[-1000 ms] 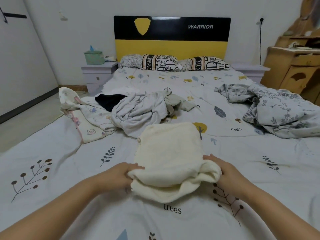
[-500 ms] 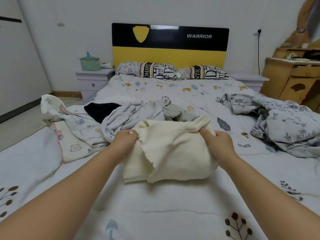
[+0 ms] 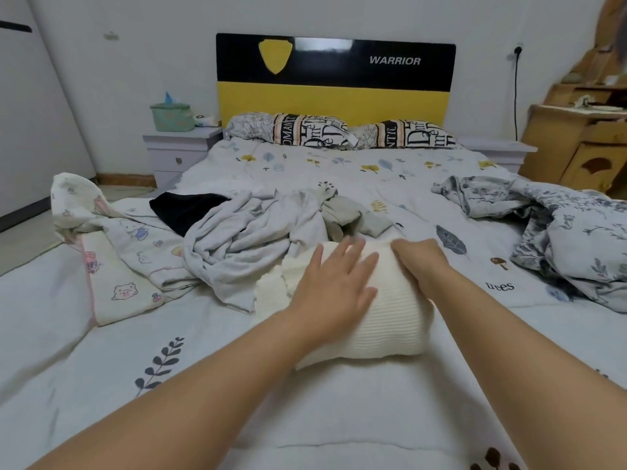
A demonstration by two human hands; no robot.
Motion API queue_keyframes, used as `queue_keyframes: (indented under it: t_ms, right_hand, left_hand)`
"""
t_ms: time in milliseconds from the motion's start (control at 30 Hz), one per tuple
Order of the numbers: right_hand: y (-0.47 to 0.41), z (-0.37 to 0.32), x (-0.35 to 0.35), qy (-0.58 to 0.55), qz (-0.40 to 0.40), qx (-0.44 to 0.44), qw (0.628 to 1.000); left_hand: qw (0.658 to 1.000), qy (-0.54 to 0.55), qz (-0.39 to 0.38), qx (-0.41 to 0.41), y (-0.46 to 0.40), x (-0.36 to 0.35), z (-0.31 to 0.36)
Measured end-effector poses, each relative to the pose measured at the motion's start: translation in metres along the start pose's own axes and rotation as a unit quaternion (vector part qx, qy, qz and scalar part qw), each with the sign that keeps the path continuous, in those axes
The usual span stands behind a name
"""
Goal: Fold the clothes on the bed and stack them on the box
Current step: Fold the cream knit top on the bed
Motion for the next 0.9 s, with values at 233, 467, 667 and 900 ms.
queue_keyframes:
  t_ms: [233, 467, 667, 900]
  right_hand:
    - [0.005, -0.023, 0.019, -0.035, 0.109, 0.175, 0.978]
    - [0.017, -0.027, 0.006, 0.219, 0.116, 0.189, 0.950]
    - [0.013, 0.006, -0.069, 0.406, -0.119, 0.194, 0.885]
    - [-0.006, 0.027, -0.082, 0.382, -0.159, 0.184, 0.891]
  left_hand:
    - [0.991, 0.094, -0.042, 0.088, -0.012, -0.038, -0.041]
    - [0.970, 0.066, -0.160, 0.169, -0.017, -0.061, -0.056]
    - [0.986, 0.001, -0.054, 0.156, -0.017, -0.064, -0.052]
    - [0.981, 0.028, -0.057, 0.182, -0.014, -0.075, -0.060]
Point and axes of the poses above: each hand's wrist, its own y-axis away from the middle knuckle, its own x-axis out of the back of the hand, z = x × y, the point moved 8 cm from there along -y, towards the middle knuckle, and after that the axes turned 6 degrees about y, right-handed, at the moved point
